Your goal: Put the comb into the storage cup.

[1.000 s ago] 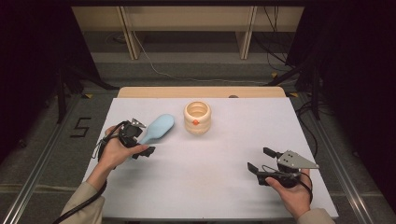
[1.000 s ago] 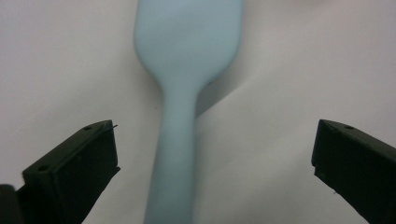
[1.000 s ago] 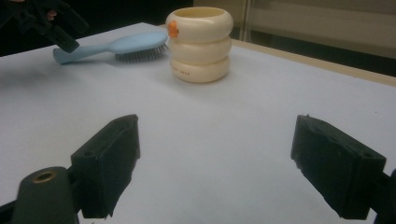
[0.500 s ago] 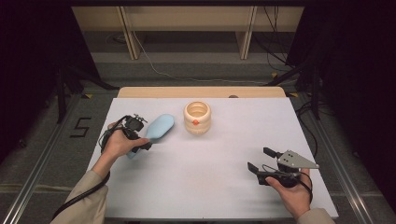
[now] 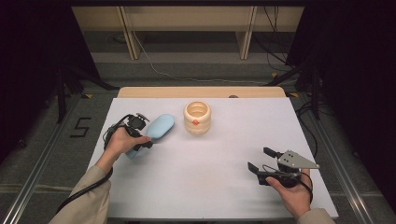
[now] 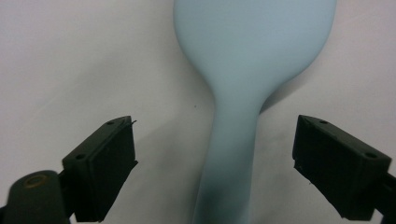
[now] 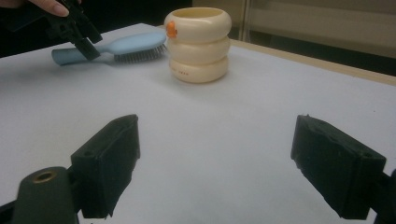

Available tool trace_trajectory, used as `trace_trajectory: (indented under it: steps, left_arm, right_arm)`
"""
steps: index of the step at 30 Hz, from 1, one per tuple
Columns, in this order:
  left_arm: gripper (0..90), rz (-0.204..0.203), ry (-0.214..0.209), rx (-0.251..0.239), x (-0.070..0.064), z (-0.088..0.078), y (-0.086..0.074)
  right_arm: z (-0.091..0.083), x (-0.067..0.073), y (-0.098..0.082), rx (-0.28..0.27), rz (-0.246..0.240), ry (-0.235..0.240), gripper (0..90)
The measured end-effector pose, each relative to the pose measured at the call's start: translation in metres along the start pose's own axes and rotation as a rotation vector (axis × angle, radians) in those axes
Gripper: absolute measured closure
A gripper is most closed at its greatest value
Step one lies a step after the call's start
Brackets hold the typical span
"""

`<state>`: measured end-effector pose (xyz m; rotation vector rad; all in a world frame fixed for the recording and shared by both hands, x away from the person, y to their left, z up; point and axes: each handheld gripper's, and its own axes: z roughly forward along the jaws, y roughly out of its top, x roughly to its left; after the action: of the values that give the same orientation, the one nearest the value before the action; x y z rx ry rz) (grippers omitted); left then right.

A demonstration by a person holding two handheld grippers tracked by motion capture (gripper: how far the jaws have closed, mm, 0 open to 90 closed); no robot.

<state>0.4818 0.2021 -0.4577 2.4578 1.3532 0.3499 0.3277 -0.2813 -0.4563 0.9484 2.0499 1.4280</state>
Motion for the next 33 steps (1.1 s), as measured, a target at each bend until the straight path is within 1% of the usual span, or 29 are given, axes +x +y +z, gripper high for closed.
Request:
trace_trajectory:
  steps: [4,5,8,11,15,21,25,27,33]
  left_arm:
    - [15.9,-0.007,-0.012,-0.003,0.002,0.000,0.001]
    - [16.5,-0.005,-0.024,-0.001,0.002,0.000,0.002]
    - [17.6,-0.012,-0.035,0.002,0.002,0.000,0.003]
    - [18.1,-0.006,-0.034,0.009,0.003,-0.001,0.004]
    - [18.7,-0.008,-0.039,0.008,0.002,0.001,0.006]
    - [20.5,-0.008,-0.056,0.031,0.002,0.005,0.007]
    - [22.0,-0.016,-0.066,0.033,0.002,0.008,0.008]
    - [21.7,-0.010,-0.078,0.047,0.002,0.009,0.009]
    - [21.2,-0.011,-0.090,0.070,0.002,0.012,0.009]
  right_arm:
    - [0.000,0.000,0.000,0.001,0.002,-0.001,16.3]
    - [0.000,0.000,0.000,0.001,0.000,-0.001,16.3]
    - [0.000,0.000,0.000,-0.001,0.000,0.000,16.3]
    - [0.000,0.000,0.000,0.001,-0.001,-0.002,16.3]
    - [0.000,0.000,0.000,0.000,-0.001,-0.003,16.3]
    - [0.000,0.000,0.000,0.001,-0.001,-0.002,16.3]
    - [0.000,0.000,0.000,-0.001,-0.002,-0.002,16.3]
    - [0.000,0.000,0.000,0.001,-0.002,-0.002,16.3]
    - [0.000,0.000,0.000,0.002,-0.002,0.000,16.3]
